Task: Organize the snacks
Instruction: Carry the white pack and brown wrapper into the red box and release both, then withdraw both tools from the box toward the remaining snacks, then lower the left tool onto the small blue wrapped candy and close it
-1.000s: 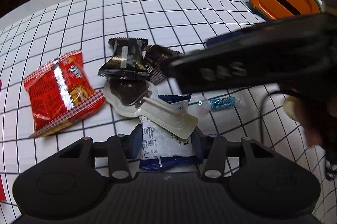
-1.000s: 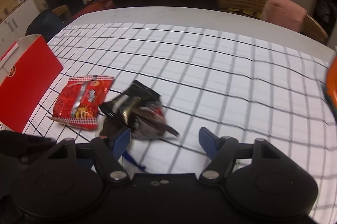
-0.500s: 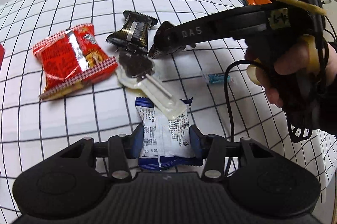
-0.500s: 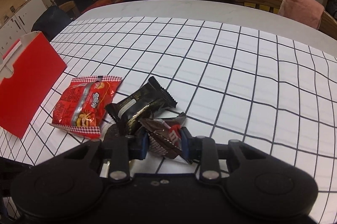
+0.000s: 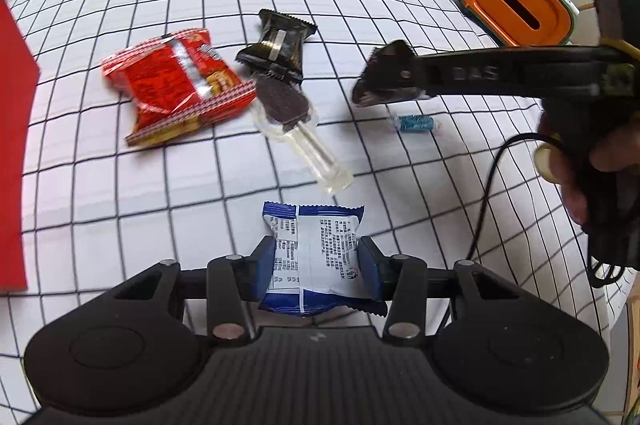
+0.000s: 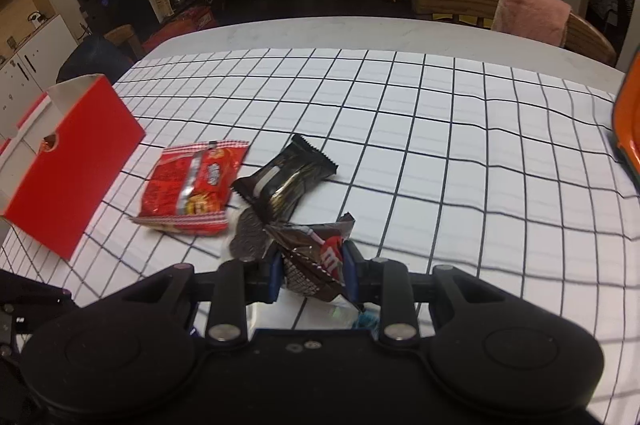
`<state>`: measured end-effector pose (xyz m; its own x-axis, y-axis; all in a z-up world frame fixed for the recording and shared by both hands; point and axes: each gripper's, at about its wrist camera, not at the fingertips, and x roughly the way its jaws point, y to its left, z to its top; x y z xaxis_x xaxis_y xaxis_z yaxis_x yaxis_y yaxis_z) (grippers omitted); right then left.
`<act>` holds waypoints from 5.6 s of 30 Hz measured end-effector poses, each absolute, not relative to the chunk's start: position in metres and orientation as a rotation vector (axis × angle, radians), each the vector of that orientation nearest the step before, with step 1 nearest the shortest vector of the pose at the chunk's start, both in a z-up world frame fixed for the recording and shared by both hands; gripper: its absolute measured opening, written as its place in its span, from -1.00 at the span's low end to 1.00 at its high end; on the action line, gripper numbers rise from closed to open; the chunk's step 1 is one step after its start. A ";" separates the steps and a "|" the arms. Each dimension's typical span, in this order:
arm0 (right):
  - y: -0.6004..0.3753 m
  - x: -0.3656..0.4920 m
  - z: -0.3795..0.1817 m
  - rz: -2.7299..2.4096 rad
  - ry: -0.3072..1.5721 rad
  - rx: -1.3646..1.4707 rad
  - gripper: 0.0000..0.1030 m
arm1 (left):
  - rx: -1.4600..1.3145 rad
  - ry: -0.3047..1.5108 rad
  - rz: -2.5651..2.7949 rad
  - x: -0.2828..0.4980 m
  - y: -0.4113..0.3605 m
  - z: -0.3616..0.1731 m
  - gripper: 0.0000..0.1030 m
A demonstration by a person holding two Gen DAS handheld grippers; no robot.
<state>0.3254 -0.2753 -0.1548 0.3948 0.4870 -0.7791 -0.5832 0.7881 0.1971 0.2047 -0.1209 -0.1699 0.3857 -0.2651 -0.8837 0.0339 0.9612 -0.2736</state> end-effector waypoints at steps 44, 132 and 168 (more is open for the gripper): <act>-0.066 0.170 -0.028 0.730 0.742 -0.156 -0.44 | -0.234 0.813 -0.044 0.107 0.132 -0.032 -0.15; -0.092 0.170 -0.054 0.538 0.808 -0.052 0.94 | -0.032 0.785 -0.138 0.129 0.089 -0.043 0.65; -0.385 0.295 -0.113 0.409 0.883 -0.010 0.90 | 0.307 0.965 -0.607 0.298 -0.232 -0.161 0.34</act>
<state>0.2947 -0.3848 -0.1131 0.5631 0.3429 -0.7519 -0.3513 0.9229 0.1578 0.2980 -0.2322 -0.1611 0.4221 -0.3433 -0.8390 0.6071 0.7944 -0.0196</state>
